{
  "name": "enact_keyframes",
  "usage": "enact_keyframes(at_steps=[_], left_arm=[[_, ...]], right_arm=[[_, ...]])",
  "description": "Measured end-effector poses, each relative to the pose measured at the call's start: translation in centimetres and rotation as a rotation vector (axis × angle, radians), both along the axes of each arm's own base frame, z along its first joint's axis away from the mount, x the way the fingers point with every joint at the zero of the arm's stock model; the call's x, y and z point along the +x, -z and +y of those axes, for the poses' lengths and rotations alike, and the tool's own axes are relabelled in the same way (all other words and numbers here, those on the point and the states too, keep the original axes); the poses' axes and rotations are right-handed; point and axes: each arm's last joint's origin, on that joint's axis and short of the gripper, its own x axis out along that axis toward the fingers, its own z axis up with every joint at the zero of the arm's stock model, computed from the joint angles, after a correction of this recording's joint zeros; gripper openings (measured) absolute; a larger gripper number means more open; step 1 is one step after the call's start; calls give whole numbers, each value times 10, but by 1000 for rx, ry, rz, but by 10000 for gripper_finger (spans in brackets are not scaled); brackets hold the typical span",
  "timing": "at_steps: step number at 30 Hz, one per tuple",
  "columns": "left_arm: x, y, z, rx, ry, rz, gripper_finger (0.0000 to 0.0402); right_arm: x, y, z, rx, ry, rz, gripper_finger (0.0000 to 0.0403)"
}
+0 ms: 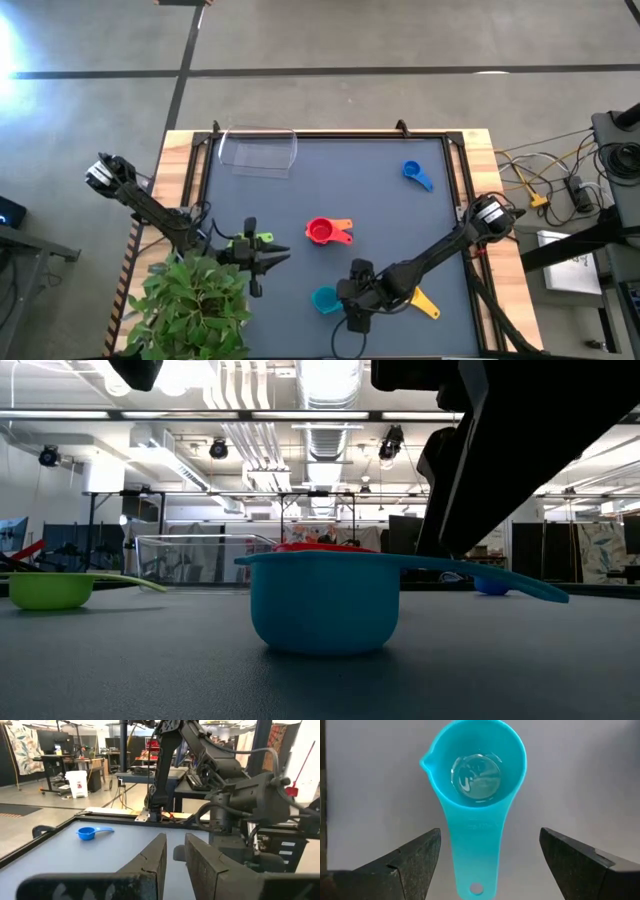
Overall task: Nest measuring cups in basket
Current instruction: Stack the light blue measuring cup on top of the red measuring cup
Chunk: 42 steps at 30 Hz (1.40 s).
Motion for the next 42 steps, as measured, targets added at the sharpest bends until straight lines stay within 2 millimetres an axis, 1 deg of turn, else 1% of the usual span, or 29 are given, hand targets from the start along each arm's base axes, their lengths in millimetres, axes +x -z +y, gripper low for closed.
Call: enact_keyframes(at_steps=[11,21,33,37,42], left_arm=[[0,1,0,4,0,6,52],[0,1,1,4,-2,6,52],[0,0,1,-14,-29,-2,52],[1,0,2,-16,-30,-2,52],[1,0,2,-15,-30,-1,52]], right_arm=[[-4,10,-3,3,8,15,326],[-6,14,-5,-10,8,25,326],[-7,15,-4,-20,-2,27,324],[-8,15,-3,-20,-5,27,301],[-8,15,-3,-19,-5,27,243]])
